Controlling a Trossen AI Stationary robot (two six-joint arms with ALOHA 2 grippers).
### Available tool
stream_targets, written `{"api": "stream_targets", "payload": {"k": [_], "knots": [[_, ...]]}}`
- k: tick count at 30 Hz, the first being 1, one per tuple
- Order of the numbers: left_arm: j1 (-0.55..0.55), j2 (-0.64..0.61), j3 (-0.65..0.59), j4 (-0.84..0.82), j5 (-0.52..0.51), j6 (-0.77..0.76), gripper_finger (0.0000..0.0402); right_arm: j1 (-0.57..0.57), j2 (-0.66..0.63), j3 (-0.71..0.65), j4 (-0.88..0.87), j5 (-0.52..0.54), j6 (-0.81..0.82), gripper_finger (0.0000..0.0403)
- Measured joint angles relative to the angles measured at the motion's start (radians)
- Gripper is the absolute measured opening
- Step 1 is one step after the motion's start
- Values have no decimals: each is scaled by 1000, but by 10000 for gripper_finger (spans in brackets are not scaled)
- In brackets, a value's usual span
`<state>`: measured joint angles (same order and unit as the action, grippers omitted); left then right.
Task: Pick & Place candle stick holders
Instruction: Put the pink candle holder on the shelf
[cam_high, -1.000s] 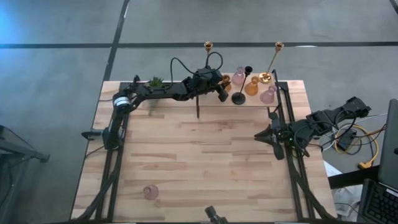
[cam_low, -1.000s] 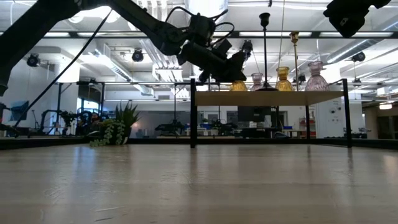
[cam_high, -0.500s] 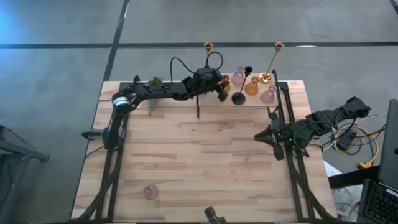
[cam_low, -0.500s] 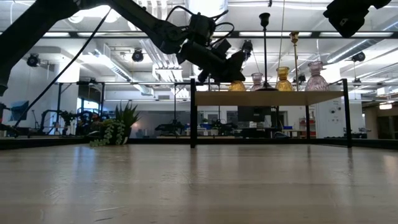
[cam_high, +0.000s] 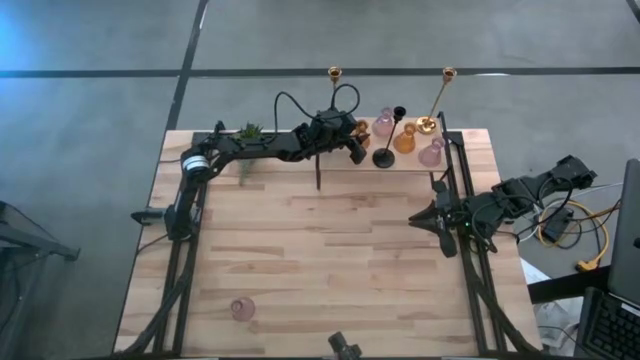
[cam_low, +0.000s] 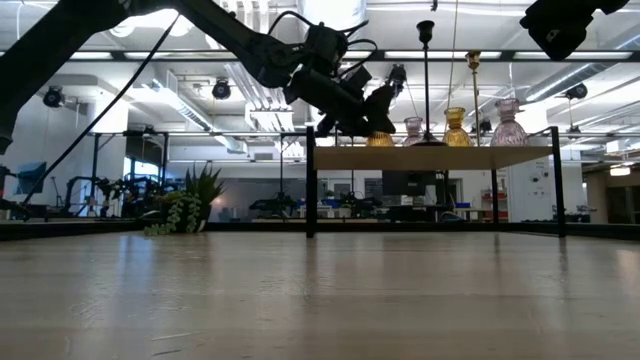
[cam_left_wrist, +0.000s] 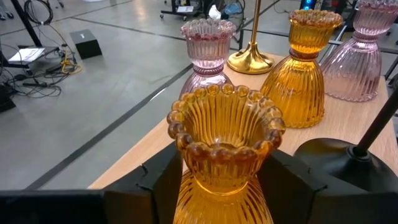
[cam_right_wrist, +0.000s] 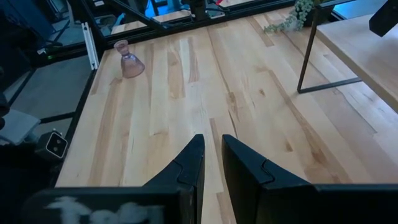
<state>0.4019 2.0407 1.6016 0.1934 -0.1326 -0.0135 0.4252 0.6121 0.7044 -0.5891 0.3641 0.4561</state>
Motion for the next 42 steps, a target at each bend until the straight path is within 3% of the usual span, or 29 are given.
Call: {"api": "stream_targets", "payload": {"k": [17,32,42], "knots": [[-2,-27,-2,-44,0,-13,248,0,0,0,0,0,4,48],[-16,-33,-2,-84,-28,-17,247,0,0,0,1,-1,8,48],[-53,-80,-2,-157,-124,11,248,0,0,0,1,-2,8,48]]}}
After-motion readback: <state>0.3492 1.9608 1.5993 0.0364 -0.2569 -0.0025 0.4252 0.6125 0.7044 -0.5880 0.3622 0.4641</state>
